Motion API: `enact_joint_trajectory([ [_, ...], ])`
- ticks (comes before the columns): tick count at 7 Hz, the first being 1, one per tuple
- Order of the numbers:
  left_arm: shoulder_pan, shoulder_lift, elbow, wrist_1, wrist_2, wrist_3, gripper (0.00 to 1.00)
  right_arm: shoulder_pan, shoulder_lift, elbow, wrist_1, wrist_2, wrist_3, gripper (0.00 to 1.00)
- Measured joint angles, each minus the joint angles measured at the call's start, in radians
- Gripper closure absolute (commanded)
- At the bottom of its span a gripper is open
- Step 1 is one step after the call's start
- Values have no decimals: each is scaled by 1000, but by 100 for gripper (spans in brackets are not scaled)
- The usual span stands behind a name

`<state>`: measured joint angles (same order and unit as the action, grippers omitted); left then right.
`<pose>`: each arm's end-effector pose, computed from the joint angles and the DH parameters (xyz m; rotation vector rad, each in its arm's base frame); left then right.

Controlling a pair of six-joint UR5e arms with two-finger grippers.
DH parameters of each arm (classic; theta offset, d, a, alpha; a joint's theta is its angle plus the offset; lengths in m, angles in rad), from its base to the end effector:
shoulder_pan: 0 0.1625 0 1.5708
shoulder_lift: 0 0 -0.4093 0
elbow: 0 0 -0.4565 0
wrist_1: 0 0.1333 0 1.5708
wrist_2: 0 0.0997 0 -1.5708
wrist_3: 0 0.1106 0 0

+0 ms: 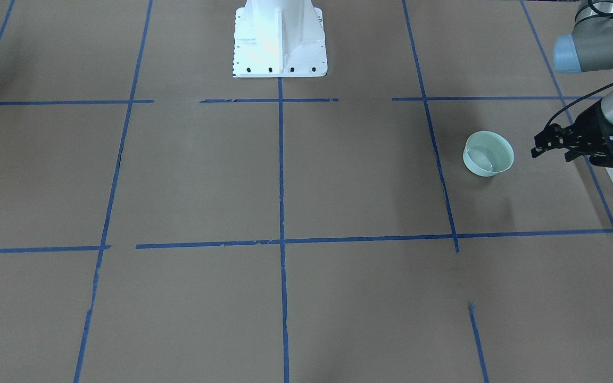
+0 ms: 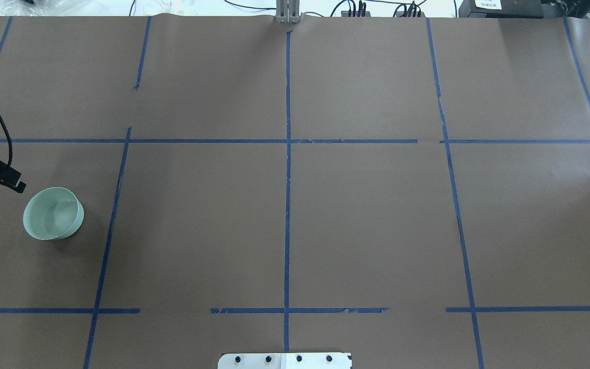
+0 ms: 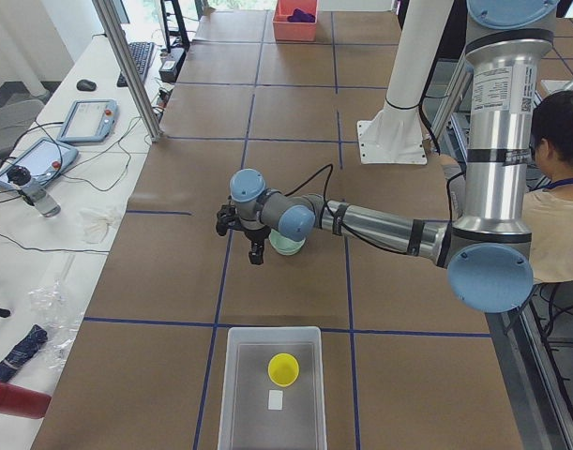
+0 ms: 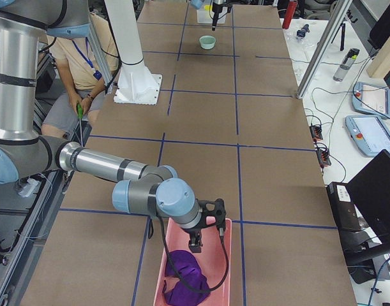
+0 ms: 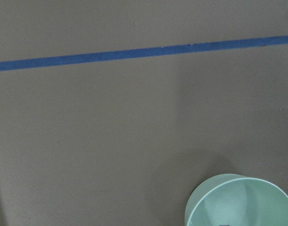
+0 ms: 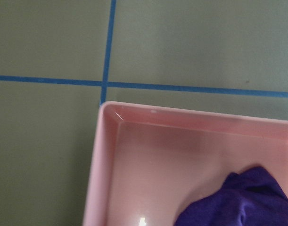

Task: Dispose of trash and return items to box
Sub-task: 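Reach the left gripper to the pale green bowl rim and grasp it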

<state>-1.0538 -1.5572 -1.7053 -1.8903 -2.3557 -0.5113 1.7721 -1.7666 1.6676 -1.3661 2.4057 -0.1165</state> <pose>0.2344 -0.5238 0.5450 -0.0162 0.8775 0.1781 0.1466 -0.4616 0.6724 0.2302 -0.8078 0.0356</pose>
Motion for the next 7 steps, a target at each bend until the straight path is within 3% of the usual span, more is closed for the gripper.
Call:
enact_joint_trajectory([
  [3, 74, -6, 51, -43, 0, -4, 13, -103, 0, 63, 31, 4, 145, 0],
  [4, 90, -9, 78, -75, -1, -4, 27, -110, 0, 65, 33, 6, 149, 0],
  [5, 106, -10, 107, -116, -1, -14, 99, -120, 0, 67, 34, 7, 150, 0],
  [7, 125, -12, 121, -158, -3, -65, 100, -138, 1, 70, 35, 7, 152, 0],
])
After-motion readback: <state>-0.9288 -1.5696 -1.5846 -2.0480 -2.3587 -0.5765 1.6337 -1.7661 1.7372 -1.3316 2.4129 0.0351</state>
